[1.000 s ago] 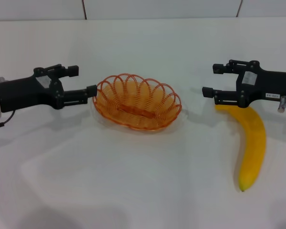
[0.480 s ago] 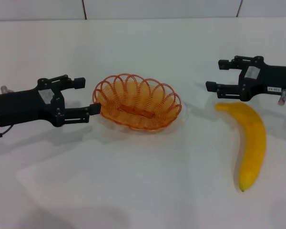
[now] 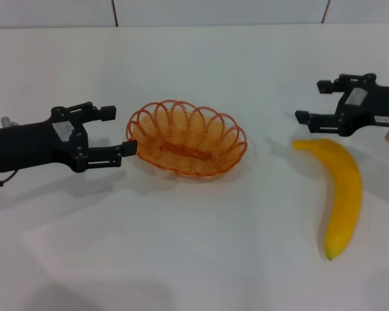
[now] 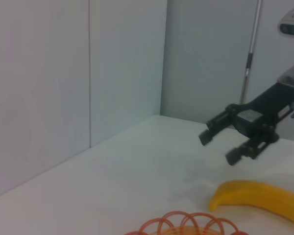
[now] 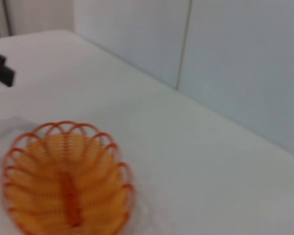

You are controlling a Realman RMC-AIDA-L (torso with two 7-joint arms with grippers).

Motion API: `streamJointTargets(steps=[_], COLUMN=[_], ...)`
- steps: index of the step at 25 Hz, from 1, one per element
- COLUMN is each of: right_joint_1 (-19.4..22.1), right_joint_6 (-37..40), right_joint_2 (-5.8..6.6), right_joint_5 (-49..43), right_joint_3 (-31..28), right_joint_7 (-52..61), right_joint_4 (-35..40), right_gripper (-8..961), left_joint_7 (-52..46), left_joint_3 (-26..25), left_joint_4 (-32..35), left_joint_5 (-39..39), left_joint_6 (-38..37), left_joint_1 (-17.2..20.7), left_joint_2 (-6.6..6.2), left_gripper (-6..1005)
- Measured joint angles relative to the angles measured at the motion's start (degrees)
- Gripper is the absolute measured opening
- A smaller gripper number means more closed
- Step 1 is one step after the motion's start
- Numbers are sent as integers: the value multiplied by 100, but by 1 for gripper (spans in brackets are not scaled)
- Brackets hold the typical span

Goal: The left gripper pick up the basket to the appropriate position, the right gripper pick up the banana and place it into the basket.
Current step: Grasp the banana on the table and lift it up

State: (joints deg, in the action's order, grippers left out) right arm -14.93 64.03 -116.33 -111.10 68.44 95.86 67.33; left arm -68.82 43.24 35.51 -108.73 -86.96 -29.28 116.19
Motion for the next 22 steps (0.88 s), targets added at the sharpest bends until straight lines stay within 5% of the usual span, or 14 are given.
streamJointTargets(steps=[22], right_joint_1=[-166], right_joint_6=[857], right_joint_2=[-3], right_joint_5=[-1891], right_joint_3=[290], right_joint_7=[1917], right_joint_4=[683], right_gripper=[748], left_joint_7=[0], left_joint_3=[10], left_joint_4=[-46], left_joint_5=[-117], left_joint_6=[50], left_joint_1=[-45], left_joint_2=[9], left_gripper=[881])
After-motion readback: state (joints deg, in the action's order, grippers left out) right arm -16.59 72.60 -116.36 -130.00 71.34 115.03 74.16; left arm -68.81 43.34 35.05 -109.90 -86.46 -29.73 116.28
